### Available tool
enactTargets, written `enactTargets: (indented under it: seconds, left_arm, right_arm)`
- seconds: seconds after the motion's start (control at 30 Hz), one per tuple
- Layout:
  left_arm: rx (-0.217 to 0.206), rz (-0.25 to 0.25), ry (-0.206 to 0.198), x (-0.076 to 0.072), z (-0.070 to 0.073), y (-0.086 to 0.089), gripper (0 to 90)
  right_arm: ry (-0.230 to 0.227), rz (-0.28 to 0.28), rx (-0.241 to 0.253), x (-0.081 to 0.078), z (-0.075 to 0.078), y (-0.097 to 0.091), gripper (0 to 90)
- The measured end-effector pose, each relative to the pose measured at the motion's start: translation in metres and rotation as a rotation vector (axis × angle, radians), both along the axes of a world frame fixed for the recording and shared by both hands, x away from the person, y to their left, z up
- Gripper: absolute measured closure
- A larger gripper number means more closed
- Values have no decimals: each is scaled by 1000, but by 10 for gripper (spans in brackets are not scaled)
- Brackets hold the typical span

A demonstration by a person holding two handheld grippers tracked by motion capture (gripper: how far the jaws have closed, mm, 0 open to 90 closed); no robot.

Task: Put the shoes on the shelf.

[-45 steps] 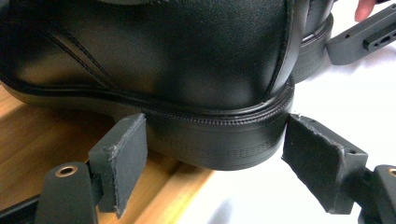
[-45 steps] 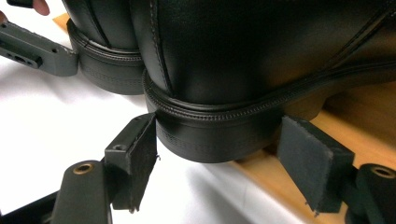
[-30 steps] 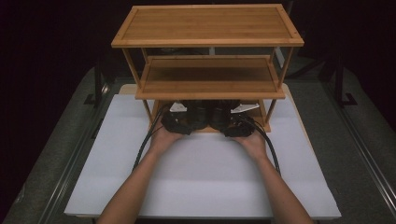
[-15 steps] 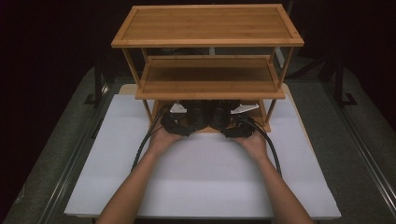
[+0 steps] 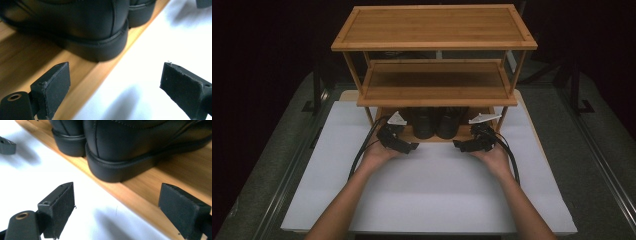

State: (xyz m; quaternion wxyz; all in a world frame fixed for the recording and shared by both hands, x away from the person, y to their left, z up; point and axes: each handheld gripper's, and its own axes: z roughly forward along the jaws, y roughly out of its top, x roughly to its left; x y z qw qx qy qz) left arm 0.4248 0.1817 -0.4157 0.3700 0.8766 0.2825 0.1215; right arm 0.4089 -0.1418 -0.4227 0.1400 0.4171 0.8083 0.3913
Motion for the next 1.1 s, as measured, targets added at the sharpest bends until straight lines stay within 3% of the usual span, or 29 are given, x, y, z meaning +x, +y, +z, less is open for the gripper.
enactTargets:
  seconds: [0.2,0.53,0.73,1.1]
  left_arm:
    - [-9,11,12,-21,6,17,87]
    - [0,30,-15,-63,11,56,88]
    - [14,61,-29,-86,6,77,89]
    - [63,130,-14,-126,-9,121,89]
  right_arm:
    - [-10,11,7,-21,7,-13,129]
    - [-1,30,0,-59,11,-31,129]
    - [15,15,-2,-81,3,-45,128]
    - [30,-39,-22,-124,-9,-77,129]
